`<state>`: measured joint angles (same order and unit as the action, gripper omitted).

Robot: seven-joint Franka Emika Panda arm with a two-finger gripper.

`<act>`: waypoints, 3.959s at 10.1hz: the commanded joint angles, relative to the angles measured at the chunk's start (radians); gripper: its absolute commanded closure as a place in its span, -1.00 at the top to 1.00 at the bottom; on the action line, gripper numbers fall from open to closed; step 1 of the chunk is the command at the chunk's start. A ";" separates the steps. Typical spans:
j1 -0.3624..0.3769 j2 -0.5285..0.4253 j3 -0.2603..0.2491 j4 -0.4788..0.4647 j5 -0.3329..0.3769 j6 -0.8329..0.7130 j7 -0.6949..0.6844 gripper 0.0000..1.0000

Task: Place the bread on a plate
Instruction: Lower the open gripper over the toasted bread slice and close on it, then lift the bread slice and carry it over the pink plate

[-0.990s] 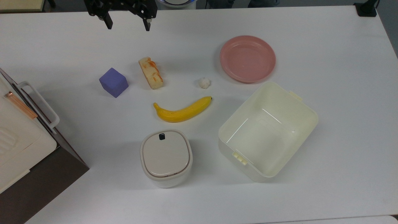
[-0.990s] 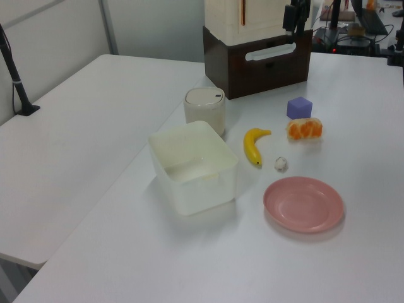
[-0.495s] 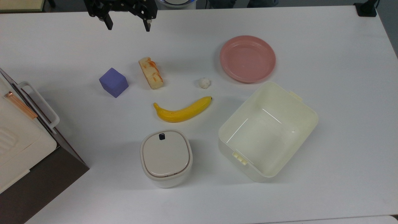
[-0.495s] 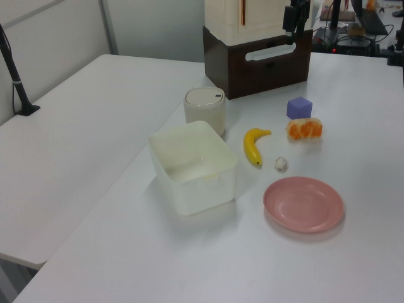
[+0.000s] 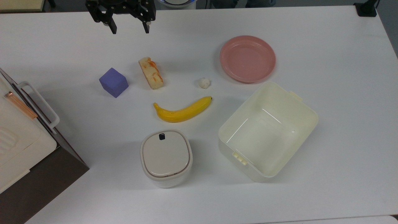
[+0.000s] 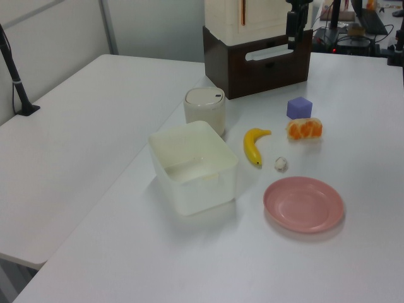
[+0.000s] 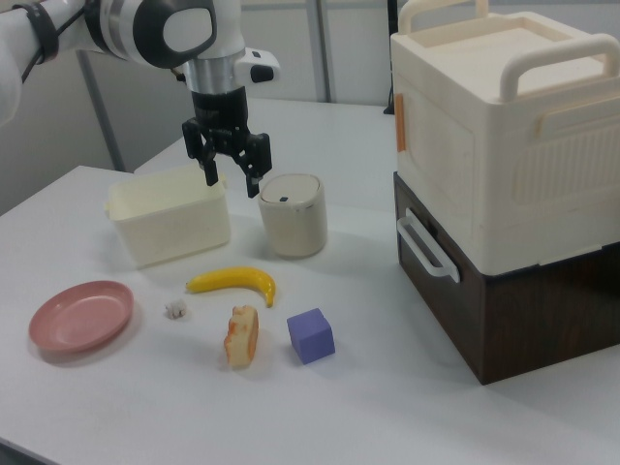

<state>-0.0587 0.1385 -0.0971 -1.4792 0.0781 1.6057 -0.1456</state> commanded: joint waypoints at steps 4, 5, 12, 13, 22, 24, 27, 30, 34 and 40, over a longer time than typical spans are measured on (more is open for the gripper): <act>0.037 0.018 -0.007 -0.050 -0.009 -0.003 -0.040 0.47; 0.034 0.016 -0.009 -0.064 -0.018 -0.003 -0.043 0.68; 0.028 -0.002 -0.009 -0.428 -0.213 0.282 -0.182 1.00; 0.028 -0.002 -0.010 -0.490 -0.215 0.340 -0.221 1.00; 0.056 0.038 -0.010 -0.558 -0.244 0.419 -0.212 -0.89; 0.071 0.032 -0.010 -0.555 -0.244 0.407 -0.200 -1.00; 0.074 -0.020 -0.009 -0.498 -0.236 0.297 -0.200 -1.00; 0.155 -0.083 -0.007 -0.469 -0.163 0.174 -0.198 -1.00; 0.293 -0.111 -0.006 -0.469 0.001 0.115 -0.126 -1.00; 0.543 -0.091 -0.007 -0.474 0.150 0.083 0.035 -1.00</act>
<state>0.4113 0.0548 -0.0895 -1.9424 0.1763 1.7023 -0.1717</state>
